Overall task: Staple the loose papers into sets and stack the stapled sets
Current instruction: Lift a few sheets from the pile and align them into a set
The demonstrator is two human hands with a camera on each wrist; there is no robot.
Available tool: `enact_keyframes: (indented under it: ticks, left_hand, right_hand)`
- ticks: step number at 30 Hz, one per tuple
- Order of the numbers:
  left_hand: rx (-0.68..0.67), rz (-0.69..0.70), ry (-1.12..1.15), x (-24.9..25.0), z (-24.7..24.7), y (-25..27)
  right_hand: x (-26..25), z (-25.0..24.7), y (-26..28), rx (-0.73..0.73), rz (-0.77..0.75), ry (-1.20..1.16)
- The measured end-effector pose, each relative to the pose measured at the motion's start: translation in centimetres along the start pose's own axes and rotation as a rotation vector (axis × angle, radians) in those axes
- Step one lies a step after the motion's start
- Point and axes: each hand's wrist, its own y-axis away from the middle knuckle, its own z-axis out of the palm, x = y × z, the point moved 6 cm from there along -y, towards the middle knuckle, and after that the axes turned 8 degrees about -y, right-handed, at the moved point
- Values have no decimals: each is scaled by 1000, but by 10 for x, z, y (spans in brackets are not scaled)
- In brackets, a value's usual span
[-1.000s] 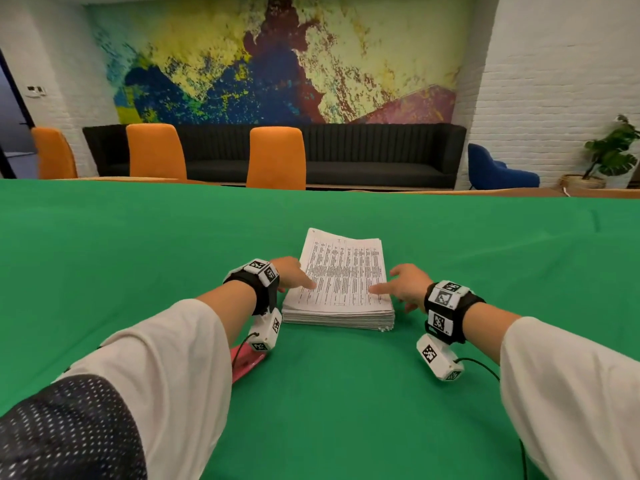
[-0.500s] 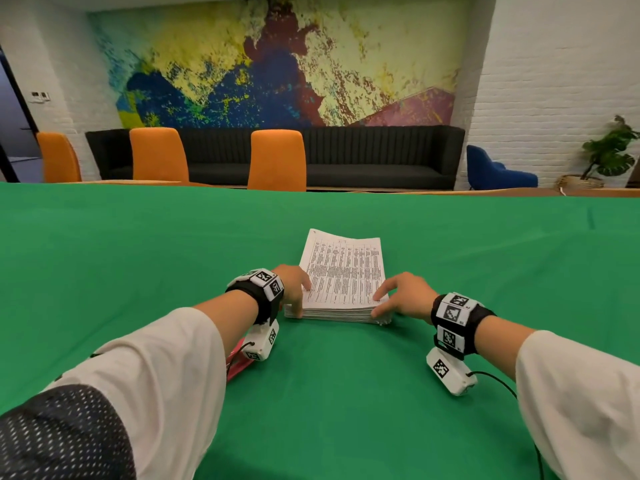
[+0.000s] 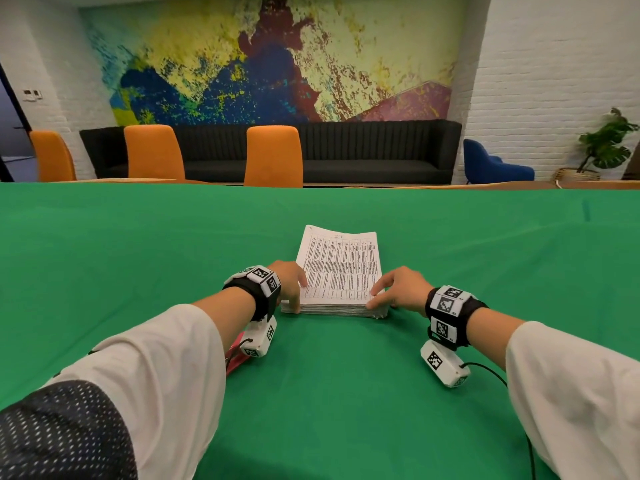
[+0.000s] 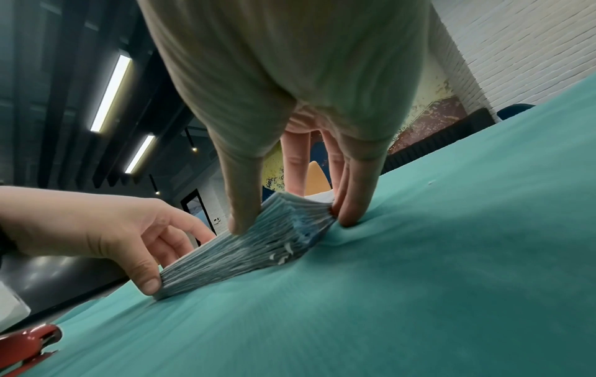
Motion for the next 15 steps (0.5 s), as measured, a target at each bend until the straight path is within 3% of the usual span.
enact_keyframes:
  ticks: [5, 10, 15]
  left_hand:
    - [-27, -19, 93, -12, -2, 4]
    - [20, -26, 86, -43, -25, 35]
    - [-143, -81, -69, -80, 1, 83]
  right_hand:
    - [4, -2, 3, 18, 0, 8]
    - [-11, -7, 21, 199, -134, -82]
    - [-26, 25, 53, 108, -225, -339]
